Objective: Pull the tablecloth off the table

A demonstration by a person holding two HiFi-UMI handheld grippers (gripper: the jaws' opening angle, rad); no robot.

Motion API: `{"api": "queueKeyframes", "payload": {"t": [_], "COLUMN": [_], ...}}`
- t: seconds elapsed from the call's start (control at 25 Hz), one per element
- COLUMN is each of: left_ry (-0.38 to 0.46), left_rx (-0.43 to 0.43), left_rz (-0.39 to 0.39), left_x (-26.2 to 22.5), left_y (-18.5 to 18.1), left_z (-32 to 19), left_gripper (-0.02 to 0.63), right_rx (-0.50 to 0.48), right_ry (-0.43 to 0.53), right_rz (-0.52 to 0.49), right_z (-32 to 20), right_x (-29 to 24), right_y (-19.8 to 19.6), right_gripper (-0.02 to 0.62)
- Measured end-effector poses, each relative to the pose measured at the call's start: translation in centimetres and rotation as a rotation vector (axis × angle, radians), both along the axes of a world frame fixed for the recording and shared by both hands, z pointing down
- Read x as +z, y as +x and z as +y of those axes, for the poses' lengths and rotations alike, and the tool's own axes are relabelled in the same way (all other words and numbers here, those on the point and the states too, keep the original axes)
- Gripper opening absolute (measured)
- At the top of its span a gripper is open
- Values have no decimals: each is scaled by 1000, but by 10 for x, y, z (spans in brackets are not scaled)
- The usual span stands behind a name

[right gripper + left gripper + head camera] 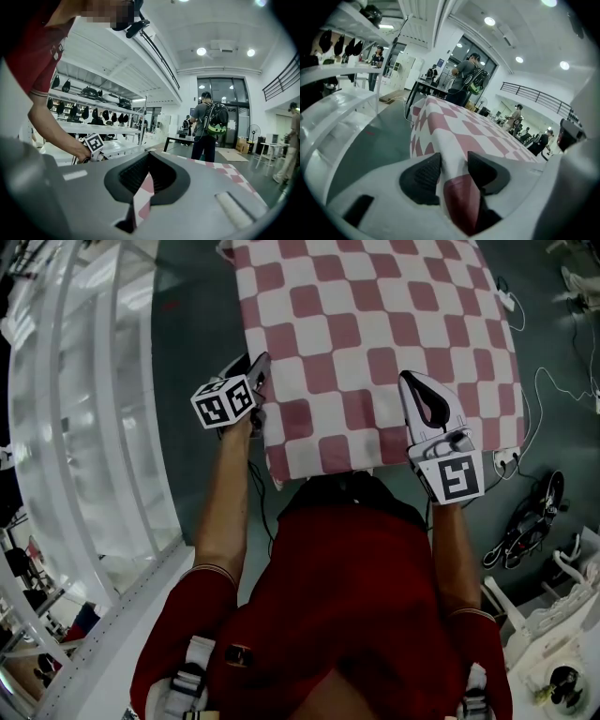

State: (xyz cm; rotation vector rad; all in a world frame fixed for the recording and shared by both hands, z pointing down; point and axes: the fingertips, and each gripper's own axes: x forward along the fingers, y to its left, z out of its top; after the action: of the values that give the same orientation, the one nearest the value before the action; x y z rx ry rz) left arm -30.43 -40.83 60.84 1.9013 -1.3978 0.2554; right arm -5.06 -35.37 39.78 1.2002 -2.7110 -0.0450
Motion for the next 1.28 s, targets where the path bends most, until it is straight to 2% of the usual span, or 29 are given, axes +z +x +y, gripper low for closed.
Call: {"api": "queueKeyframes", "payload": {"t": [0.04, 0.12, 0.16, 0.32, 0.48, 0.8, 1.12, 1.28], "left_ry": [8, 21, 22, 14, 18, 50, 175, 229], "left_rx": [-6, -17, -14, -3, -15, -1, 49, 57], "left_rz": [-45, -133, -160, -196, -242, -229, -165, -117], "left_x": [-2, -6, -7, -7, -11, -27, -77, -104], "left_y": [-1, -5, -6, -8, -11, -2, 26, 42], "left_z": [1, 1, 0, 0, 0, 1, 3, 10], "left_gripper": [179, 88, 77, 70, 11, 8, 8, 8], "right_rx": [1, 3, 3, 3, 12, 31, 57, 65], "right_ry": [-2, -5, -5, -3, -3, 3, -21, 2], "right_rz": [0, -3, -5, -6, -8, -20, -47, -79], "right_z": [1, 1, 1, 5, 8, 16, 24, 28], "right_x": [1, 2, 2, 3, 3, -2, -5, -11], "right_y": [2, 6, 7, 10, 15, 31, 46, 55], "right_gripper": [9, 9, 9, 9, 9, 9, 9, 9]}}
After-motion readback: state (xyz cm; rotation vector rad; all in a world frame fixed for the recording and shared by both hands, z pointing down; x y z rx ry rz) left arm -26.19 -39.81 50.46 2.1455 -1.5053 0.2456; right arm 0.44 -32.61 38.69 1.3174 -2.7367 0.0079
